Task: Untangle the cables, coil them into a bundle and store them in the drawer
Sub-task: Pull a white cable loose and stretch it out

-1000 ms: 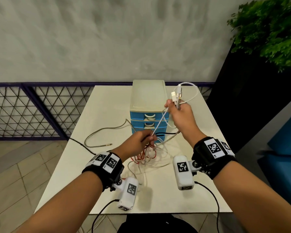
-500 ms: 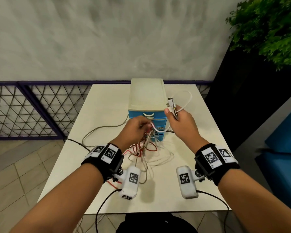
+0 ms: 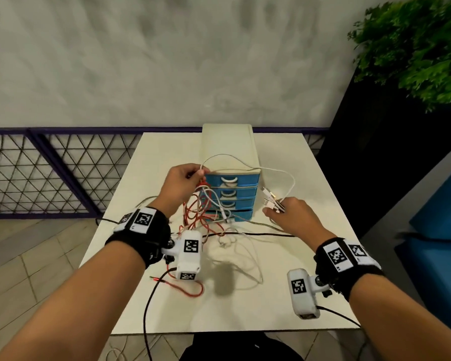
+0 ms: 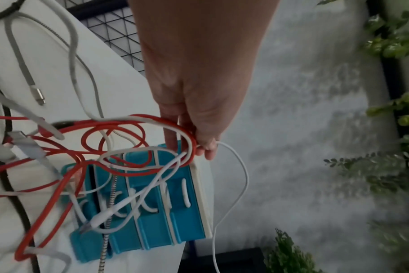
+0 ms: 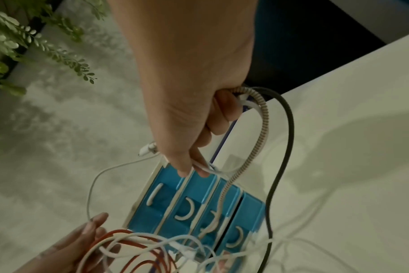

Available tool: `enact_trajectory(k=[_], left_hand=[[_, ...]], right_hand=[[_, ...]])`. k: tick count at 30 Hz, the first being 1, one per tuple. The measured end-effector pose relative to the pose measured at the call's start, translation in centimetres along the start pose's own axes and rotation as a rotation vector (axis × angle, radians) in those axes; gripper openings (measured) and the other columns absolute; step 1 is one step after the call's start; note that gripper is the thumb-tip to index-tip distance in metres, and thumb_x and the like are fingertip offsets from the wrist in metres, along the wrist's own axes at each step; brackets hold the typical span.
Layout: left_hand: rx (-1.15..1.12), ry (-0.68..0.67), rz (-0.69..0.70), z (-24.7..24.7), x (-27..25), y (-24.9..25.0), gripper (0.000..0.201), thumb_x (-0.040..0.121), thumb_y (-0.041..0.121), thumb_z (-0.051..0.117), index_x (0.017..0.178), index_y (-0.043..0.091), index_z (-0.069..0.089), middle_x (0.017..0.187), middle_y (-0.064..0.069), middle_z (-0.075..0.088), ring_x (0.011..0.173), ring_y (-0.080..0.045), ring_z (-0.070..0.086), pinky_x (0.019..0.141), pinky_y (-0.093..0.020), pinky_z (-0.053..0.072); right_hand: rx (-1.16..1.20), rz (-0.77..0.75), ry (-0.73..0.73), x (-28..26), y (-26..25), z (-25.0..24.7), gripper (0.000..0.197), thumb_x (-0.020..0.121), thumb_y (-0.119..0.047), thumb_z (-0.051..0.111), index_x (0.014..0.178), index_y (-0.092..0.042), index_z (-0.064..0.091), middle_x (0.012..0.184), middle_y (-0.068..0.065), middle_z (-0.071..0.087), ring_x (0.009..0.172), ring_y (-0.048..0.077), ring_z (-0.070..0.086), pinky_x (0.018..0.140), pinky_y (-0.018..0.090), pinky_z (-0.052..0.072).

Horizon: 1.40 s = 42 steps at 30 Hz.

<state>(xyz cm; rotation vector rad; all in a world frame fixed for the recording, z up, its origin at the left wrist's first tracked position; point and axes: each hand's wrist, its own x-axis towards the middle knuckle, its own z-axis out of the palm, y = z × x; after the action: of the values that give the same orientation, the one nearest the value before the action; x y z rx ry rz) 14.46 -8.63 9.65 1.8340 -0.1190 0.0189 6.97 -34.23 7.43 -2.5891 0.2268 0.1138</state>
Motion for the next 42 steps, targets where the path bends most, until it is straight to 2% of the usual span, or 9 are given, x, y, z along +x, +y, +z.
enact_trajectory(k=[9, 14, 18, 23, 28, 32, 35, 38, 42], left_hand=[[-0.005, -0.197, -0.028, 3.3, -2.1, 1.4, 0.009, 0.081, 0.011, 0.071, 0.087, 0.005, 0.073, 0.084, -0.012, 0.071, 0.073, -0.015, 0.063, 0.08, -0.039, 0.055], [0.022, -0.224, -0.031, 4.2, -2.3, 2.3, 0.011, 0.083, 0.013, 0.07, 0.087, 0.003, 0.069, 0.082, -0.015, 0.07, 0.071, -0.019, 0.063, 0.08, -0.041, 0.055], [-0.13, -0.132, 0.039, 3.8, -2.3, 4.5, 0.007, 0.09, 0.009, 0.06, 0.089, 0.003, 0.065, 0.08, -0.012, 0.065, 0.069, -0.018, 0.067, 0.067, -0.03, 0.06], [-0.058, -0.077, 0.17, 3.1, -1.5, 6.2, 0.013, 0.094, 0.009, 0.052, 0.089, 0.009, 0.063, 0.07, 0.0, 0.054, 0.058, -0.015, 0.058, 0.063, -0.036, 0.056], [-0.099, 0.024, 0.262, 2.9, -0.8, 8.5, 0.017, 0.096, 0.012, 0.048, 0.088, 0.015, 0.063, 0.067, 0.002, 0.049, 0.056, -0.008, 0.045, 0.047, -0.021, 0.044], [0.065, 0.033, 0.349, 1.2, 0.1, 9.4, 0.02, 0.096, 0.016, 0.048, 0.092, 0.02, 0.068, 0.069, 0.007, 0.054, 0.055, -0.002, 0.043, 0.053, -0.015, 0.038], [0.254, 0.058, 0.386, -0.3, 0.2, 7.4, 0.019, 0.095, 0.017, 0.051, 0.089, 0.021, 0.068, 0.084, 0.005, 0.059, 0.068, 0.002, 0.051, 0.068, -0.016, 0.043], [0.431, 0.276, 0.394, -2.7, 0.5, 4.4, 0.016, 0.094, 0.018, 0.054, 0.091, 0.018, 0.07, 0.098, -0.002, 0.05, 0.086, -0.013, 0.052, 0.075, -0.013, 0.038], [0.469, 0.448, 0.323, -5.7, 0.4, 2.8, 0.017, 0.096, 0.019, 0.044, 0.093, 0.015, 0.06, 0.089, -0.01, 0.063, 0.072, -0.028, 0.055, 0.063, -0.027, 0.037]], right_hand=[[0.429, -0.191, -0.059, 0.6, -4.9, 1.0, 0.014, 0.08, -0.042, 0.075, 0.08, -0.028, 0.069, 0.049, -0.016, 0.056, 0.05, -0.003, 0.05, 0.052, 0.016, 0.035], [0.495, -0.227, -0.102, 1.9, -5.0, 2.2, 0.021, 0.077, -0.033, 0.078, 0.08, -0.015, 0.071, 0.061, -0.007, 0.059, 0.059, 0.009, 0.053, 0.063, 0.032, 0.042], [0.409, -0.178, -0.161, 2.0, -3.8, 2.9, 0.014, 0.08, -0.025, 0.076, 0.07, -0.017, 0.071, 0.048, -0.015, 0.056, 0.05, -0.001, 0.047, 0.06, 0.025, 0.04], [0.235, -0.095, -0.137, 2.1, -1.9, 4.1, 0.007, 0.079, -0.034, 0.073, 0.075, -0.028, 0.071, 0.061, -0.009, 0.062, 0.059, 0.009, 0.054, 0.059, 0.028, 0.04], [-0.013, -0.045, -0.147, 1.3, -0.7, 5.0, 0.011, 0.081, -0.035, 0.062, 0.084, -0.027, 0.069, 0.089, 0.002, 0.072, 0.084, 0.024, 0.066, 0.066, 0.029, 0.047], [-0.007, -0.02, -0.155, 1.1, 0.8, 5.2, 0.01, 0.081, -0.028, 0.063, 0.076, -0.037, 0.062, 0.098, -0.003, 0.071, 0.092, 0.02, 0.066, 0.068, 0.025, 0.041], [0.052, 0.033, -0.038, 1.6, 1.6, 4.4, 0.016, 0.084, -0.025, 0.063, 0.1, -0.026, 0.064, 0.106, 0.005, 0.069, 0.101, 0.028, 0.064, 0.072, 0.026, 0.041], [0.168, 0.15, 0.18, 2.0, 2.1, 2.6, 0.028, 0.09, -0.023, 0.057, 0.117, -0.017, 0.058, 0.111, 0.015, 0.068, 0.105, 0.035, 0.062, 0.082, 0.035, 0.046], [0.039, 0.207, 0.219, 2.2, 2.7, 1.0, 0.028, 0.092, -0.018, 0.047, 0.118, -0.016, 0.058, 0.108, 0.018, 0.067, 0.1, 0.039, 0.061, 0.076, 0.036, 0.043]])
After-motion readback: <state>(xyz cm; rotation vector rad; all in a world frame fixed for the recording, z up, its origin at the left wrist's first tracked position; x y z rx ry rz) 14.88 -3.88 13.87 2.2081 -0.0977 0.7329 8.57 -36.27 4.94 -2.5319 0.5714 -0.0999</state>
